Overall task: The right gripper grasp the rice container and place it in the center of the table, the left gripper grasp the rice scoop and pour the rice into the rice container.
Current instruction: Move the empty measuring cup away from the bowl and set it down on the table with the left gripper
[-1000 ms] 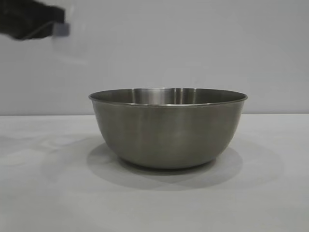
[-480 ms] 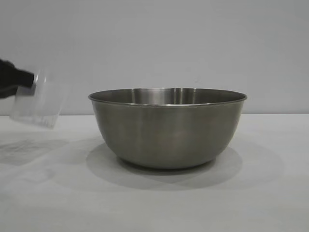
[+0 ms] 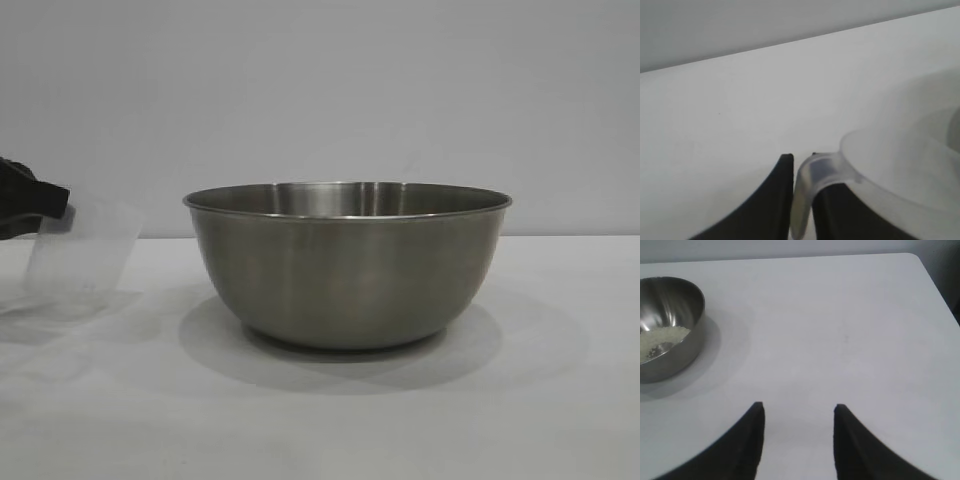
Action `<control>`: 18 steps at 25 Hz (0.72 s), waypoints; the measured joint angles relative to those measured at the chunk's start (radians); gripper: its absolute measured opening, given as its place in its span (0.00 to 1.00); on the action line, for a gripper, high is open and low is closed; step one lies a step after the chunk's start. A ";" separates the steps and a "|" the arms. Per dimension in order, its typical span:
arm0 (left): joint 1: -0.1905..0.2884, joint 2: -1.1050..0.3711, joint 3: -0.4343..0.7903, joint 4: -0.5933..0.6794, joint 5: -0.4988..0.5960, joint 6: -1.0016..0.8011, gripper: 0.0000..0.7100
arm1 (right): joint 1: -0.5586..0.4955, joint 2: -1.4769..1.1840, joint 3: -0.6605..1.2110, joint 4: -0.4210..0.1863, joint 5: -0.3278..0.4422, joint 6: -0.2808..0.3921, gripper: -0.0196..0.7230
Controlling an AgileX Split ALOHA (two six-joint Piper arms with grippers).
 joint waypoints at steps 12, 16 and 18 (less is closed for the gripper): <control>0.010 -0.063 0.116 -0.153 0.000 -0.156 0.15 | 0.000 0.000 0.000 0.000 0.000 0.000 0.39; 0.113 -0.086 0.114 -0.110 0.000 -0.188 0.15 | 0.000 0.000 0.000 0.000 0.000 0.000 0.39; 0.190 -0.105 0.114 -0.069 0.000 -0.190 0.15 | 0.000 0.000 0.000 0.000 0.000 0.000 0.39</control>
